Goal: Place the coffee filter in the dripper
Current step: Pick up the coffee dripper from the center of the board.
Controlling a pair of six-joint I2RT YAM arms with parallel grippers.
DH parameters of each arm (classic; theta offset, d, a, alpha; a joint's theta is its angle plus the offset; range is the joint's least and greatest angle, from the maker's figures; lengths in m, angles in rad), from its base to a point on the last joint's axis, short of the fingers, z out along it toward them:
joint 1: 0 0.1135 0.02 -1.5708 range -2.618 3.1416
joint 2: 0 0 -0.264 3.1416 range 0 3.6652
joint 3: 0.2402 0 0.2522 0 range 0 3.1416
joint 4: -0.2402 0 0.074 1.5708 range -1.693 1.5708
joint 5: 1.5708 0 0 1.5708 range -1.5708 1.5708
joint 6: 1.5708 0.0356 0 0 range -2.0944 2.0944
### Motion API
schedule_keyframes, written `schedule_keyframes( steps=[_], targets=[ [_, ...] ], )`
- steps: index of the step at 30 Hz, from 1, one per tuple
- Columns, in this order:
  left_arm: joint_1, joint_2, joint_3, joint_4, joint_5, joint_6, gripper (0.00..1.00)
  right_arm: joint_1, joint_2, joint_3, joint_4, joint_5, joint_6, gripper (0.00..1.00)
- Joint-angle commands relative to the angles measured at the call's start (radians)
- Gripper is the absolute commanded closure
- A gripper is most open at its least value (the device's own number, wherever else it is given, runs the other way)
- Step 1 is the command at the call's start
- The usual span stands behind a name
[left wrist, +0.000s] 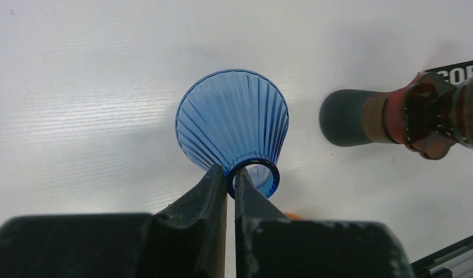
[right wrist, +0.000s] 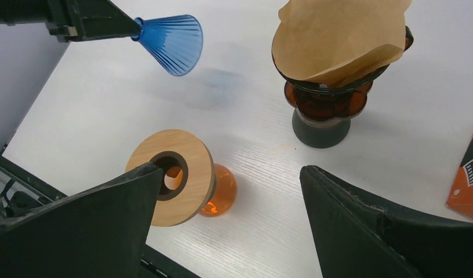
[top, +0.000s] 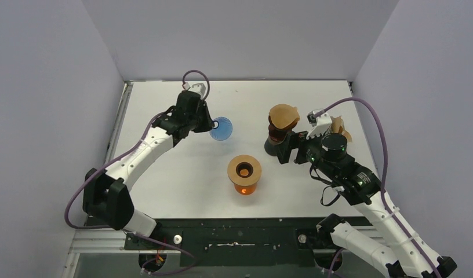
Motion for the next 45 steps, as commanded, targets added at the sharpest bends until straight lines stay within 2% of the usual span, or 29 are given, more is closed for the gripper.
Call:
schedule_keyframes(
  steps=[1,7,13,21,33,45],
  targets=[
    [0.025,-0.131,-0.023,0.116,0.035,-0.021,1.0,-0.005,0.03,0.024,0.08,-0.022,0.059,0.05],
    [0.034,-0.247,-0.051,0.135,0.097,-0.032,1.0,-0.006,0.042,0.024,0.127,-0.084,0.093,0.0],
    [0.036,-0.342,-0.095,0.185,0.182,-0.061,1.0,-0.006,0.059,0.049,0.166,-0.147,0.091,0.0],
    [0.041,-0.459,-0.174,0.305,0.345,-0.142,1.0,-0.006,0.08,0.036,0.297,-0.309,0.114,0.03],
    [0.043,-0.533,-0.312,0.626,0.602,-0.363,1.0,-0.006,0.103,0.008,0.49,-0.478,0.188,0.05],
    [0.045,-0.566,-0.409,0.916,0.715,-0.547,1.0,-0.006,0.101,-0.038,0.734,-0.591,0.287,0.09]
  ],
)
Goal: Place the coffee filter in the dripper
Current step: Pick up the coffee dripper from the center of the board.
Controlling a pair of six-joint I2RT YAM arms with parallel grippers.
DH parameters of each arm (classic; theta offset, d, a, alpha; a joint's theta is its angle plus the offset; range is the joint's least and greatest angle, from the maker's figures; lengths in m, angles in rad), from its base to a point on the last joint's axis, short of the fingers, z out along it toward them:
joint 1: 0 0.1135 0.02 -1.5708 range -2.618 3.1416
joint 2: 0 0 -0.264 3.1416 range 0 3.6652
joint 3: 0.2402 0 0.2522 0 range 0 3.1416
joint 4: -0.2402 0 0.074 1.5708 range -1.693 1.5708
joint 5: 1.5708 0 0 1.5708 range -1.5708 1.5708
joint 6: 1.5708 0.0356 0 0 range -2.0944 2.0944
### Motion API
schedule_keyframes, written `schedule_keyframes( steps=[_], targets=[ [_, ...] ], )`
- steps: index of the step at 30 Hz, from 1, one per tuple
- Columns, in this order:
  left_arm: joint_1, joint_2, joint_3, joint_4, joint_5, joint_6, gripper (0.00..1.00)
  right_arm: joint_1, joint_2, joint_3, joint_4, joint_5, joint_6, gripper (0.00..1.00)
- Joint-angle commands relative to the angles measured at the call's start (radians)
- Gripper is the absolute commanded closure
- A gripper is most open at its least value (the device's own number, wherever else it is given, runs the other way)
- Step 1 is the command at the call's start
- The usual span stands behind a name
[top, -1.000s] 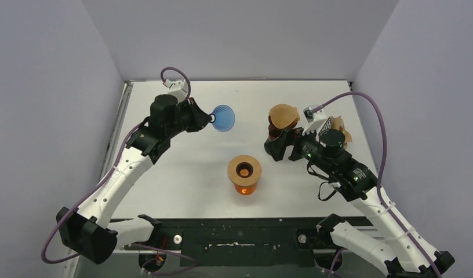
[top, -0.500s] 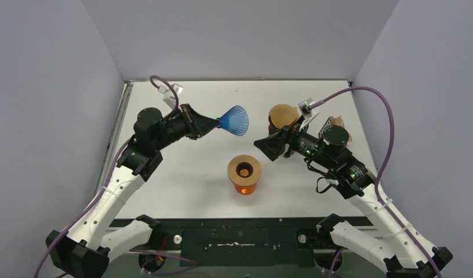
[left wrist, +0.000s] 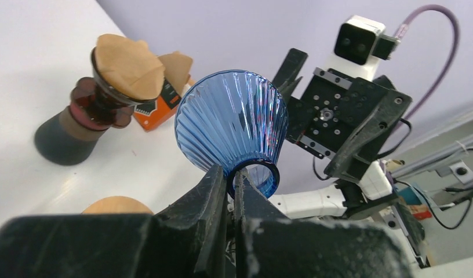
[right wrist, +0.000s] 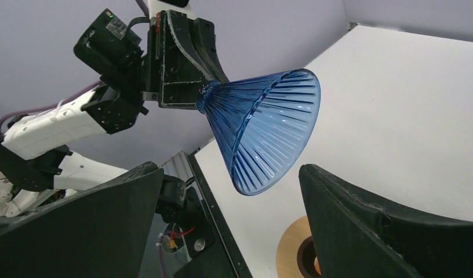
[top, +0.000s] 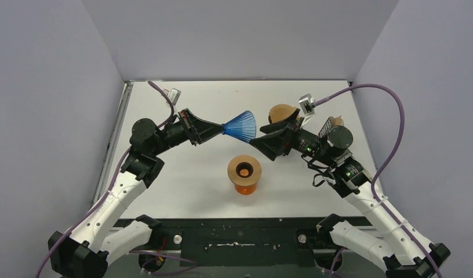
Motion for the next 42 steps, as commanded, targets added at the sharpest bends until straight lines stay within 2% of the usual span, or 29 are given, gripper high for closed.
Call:
schedule_keyframes(
  steps=[1,6,11,19,34,40,42],
  targets=[
    [0.008,-0.024,-0.003,0.2,0.066,-0.08,1.0,-0.006,-0.005,-0.029,0.207,-0.075,0.065,0.09],
    [0.008,-0.018,-0.032,0.292,0.088,-0.142,1.0,-0.006,0.003,-0.039,0.292,-0.11,0.101,0.17],
    [0.009,-0.015,-0.04,0.31,0.089,-0.154,1.0,-0.006,0.009,-0.053,0.389,-0.15,0.143,0.29],
    [0.008,0.001,-0.048,0.36,0.097,-0.189,1.0,-0.006,0.034,-0.062,0.463,-0.167,0.184,0.44],
    [0.009,0.008,-0.039,0.354,0.088,-0.184,1.0,-0.003,0.08,-0.055,0.528,-0.213,0.223,0.64],
    [0.009,0.014,-0.04,0.353,0.091,-0.179,1.0,-0.003,0.083,-0.05,0.503,-0.21,0.202,0.88],
    [0.009,0.015,-0.042,0.355,0.091,-0.18,1.0,-0.002,0.084,-0.051,0.5,-0.209,0.2,1.0]
  ],
)
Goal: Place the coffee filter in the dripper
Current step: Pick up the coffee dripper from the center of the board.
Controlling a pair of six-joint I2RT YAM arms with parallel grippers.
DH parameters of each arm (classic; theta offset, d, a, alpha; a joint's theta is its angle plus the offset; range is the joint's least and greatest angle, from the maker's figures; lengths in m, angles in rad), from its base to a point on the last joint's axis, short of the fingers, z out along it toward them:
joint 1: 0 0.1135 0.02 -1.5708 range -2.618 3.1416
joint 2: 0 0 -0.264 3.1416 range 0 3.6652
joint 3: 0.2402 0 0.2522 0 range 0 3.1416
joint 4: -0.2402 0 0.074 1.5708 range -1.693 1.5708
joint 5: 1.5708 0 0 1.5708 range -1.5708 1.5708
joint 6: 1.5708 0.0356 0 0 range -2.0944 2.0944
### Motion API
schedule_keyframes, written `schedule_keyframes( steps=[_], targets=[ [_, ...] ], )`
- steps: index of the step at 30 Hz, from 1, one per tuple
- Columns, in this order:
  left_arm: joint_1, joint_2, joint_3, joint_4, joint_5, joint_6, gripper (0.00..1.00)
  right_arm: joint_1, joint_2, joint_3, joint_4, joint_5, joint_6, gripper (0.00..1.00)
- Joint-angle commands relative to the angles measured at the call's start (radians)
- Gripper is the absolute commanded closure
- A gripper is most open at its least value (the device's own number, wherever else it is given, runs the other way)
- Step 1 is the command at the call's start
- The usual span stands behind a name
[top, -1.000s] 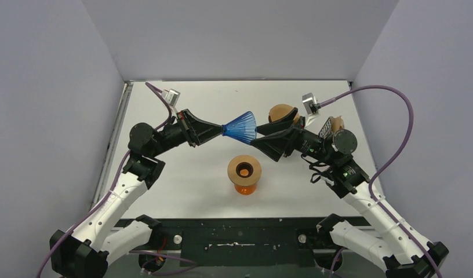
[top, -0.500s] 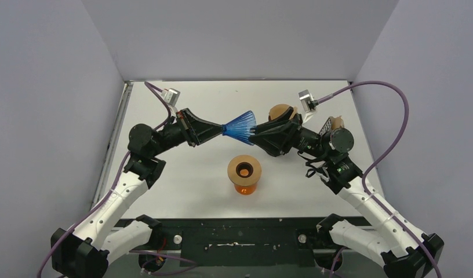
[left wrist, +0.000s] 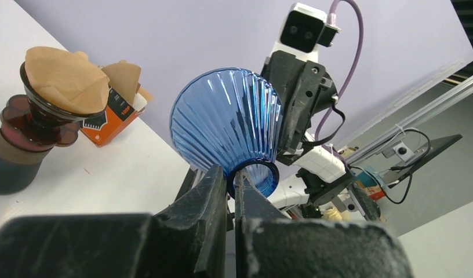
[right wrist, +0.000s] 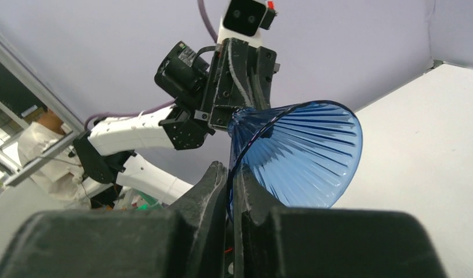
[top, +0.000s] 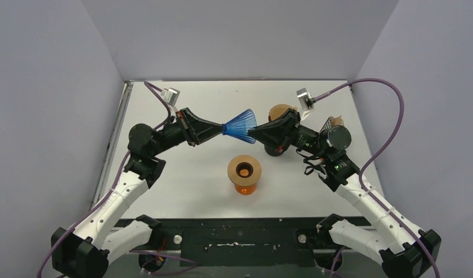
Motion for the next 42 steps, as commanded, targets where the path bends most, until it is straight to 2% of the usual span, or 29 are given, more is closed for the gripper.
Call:
schedule_keyframes(
  steps=[1,6,8,11,14,23,28,34,37,42],
  targets=[
    [0.005,0.001,0.015,0.075,-0.003,0.002,1.0,-0.003,-0.004,0.01,0.053,-0.009,-0.012,1.0],
    [0.007,-0.006,0.015,0.048,-0.001,0.014,1.0,-0.003,-0.015,0.01,0.025,0.01,-0.029,1.0],
    [0.009,-0.01,0.014,0.032,0.0,0.027,0.93,-0.003,-0.023,0.015,0.002,0.02,-0.049,1.0],
    [0.014,-0.02,0.014,-0.005,-0.004,0.045,0.77,-0.003,-0.035,0.032,-0.045,0.032,-0.082,1.0],
    [0.018,-0.029,0.018,-0.045,0.002,0.065,0.7,-0.003,-0.046,0.061,-0.129,0.048,-0.133,1.0],
    [0.048,-0.079,0.038,-0.31,0.004,0.213,0.68,-0.003,-0.06,0.197,-0.466,0.098,-0.4,1.0],
    [0.056,-0.077,0.123,-0.522,-0.001,0.364,0.67,-0.002,-0.03,0.298,-0.702,0.146,-0.645,1.0],
    [0.056,-0.043,0.257,-0.772,-0.044,0.517,0.64,0.014,-0.006,0.349,-0.828,0.191,-0.826,1.0],
    [0.056,-0.025,0.318,-0.861,-0.061,0.585,0.62,0.069,0.027,0.386,-0.895,0.304,-0.915,1.0],
    [0.056,0.014,0.401,-0.961,-0.084,0.65,0.6,0.234,0.043,0.383,-0.934,0.5,-1.095,1.0]
  ],
)
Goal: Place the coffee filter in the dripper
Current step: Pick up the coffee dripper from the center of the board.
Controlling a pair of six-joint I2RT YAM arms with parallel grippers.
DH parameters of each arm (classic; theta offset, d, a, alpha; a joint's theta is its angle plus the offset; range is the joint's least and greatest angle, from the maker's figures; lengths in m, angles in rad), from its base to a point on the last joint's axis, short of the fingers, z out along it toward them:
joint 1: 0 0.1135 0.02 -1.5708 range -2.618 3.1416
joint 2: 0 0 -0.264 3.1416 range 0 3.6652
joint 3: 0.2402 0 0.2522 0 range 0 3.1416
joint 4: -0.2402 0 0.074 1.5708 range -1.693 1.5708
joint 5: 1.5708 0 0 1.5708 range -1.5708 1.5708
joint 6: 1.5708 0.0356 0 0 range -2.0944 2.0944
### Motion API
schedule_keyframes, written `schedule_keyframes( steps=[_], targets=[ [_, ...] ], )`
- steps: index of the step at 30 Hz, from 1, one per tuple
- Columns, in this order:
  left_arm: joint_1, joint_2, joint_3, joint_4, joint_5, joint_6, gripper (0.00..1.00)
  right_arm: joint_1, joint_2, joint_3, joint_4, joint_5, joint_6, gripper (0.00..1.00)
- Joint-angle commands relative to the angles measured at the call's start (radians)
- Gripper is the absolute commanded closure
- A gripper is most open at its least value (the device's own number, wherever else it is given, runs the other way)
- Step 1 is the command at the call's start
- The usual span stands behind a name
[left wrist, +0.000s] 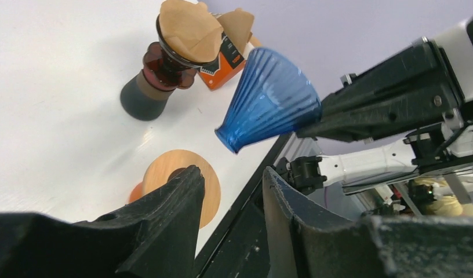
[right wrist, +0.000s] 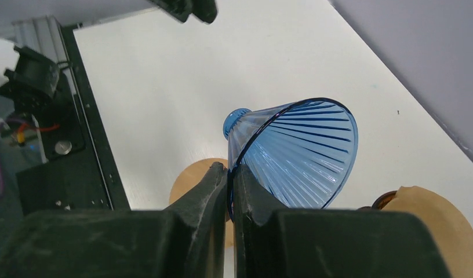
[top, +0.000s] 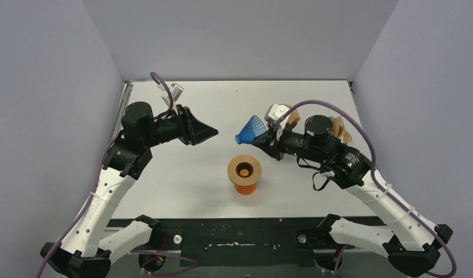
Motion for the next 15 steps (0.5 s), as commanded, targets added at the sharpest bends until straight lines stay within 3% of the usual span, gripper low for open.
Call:
schedule_keyframes(
  steps=[1,15],
  targets=[
    [0.004,0.036,0.104,-0.137,-0.028,0.111,0.6,0.113,0.005,0.038,-0.034,0.183,-0.231,1.0],
    [-0.007,0.144,0.268,-0.273,-0.013,0.211,0.59,0.281,0.107,0.121,-0.261,0.192,-0.713,1.0]
  ],
)
